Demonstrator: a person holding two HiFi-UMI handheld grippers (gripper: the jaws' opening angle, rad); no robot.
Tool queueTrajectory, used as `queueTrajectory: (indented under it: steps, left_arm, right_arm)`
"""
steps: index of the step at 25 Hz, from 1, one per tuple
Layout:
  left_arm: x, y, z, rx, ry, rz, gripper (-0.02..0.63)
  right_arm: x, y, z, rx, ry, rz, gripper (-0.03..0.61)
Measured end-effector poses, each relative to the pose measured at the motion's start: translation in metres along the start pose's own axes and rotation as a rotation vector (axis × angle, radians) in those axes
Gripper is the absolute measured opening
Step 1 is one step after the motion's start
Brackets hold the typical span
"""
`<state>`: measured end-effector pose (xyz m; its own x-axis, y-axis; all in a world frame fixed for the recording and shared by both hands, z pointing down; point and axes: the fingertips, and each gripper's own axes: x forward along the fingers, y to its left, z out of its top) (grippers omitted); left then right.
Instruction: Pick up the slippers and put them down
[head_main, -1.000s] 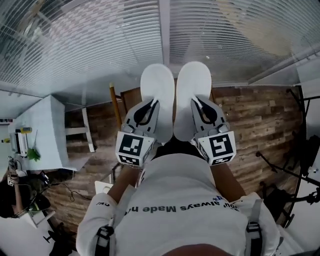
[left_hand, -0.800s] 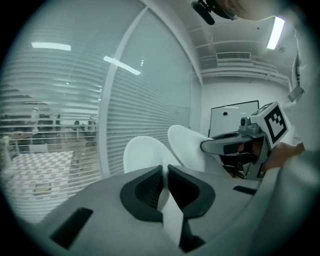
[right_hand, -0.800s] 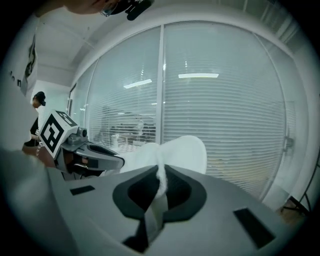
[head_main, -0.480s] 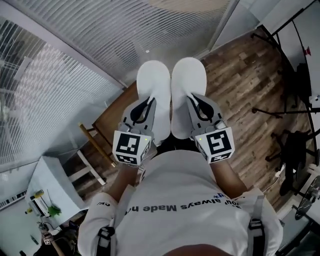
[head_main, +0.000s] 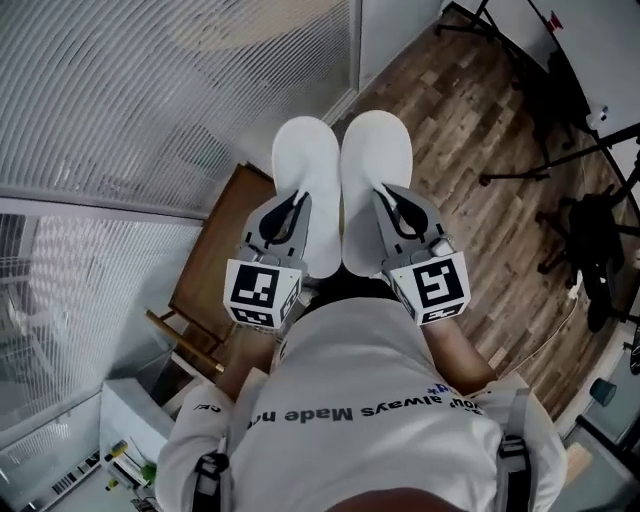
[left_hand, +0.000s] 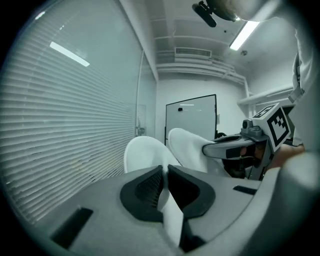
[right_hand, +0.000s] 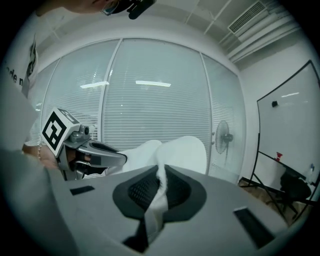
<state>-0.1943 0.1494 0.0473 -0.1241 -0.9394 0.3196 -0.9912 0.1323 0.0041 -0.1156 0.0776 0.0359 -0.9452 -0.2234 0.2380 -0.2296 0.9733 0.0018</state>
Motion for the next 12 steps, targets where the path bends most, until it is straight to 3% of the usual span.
queueTrajectory:
  steps: [12]
  left_arm:
    - [0.125, -0.123, 0.03, 0.089, 0.018, -0.345, 0.028]
  right_arm:
    - [-0.102, -0.138, -0.034, 0.117, 0.013, -0.386, 0.021]
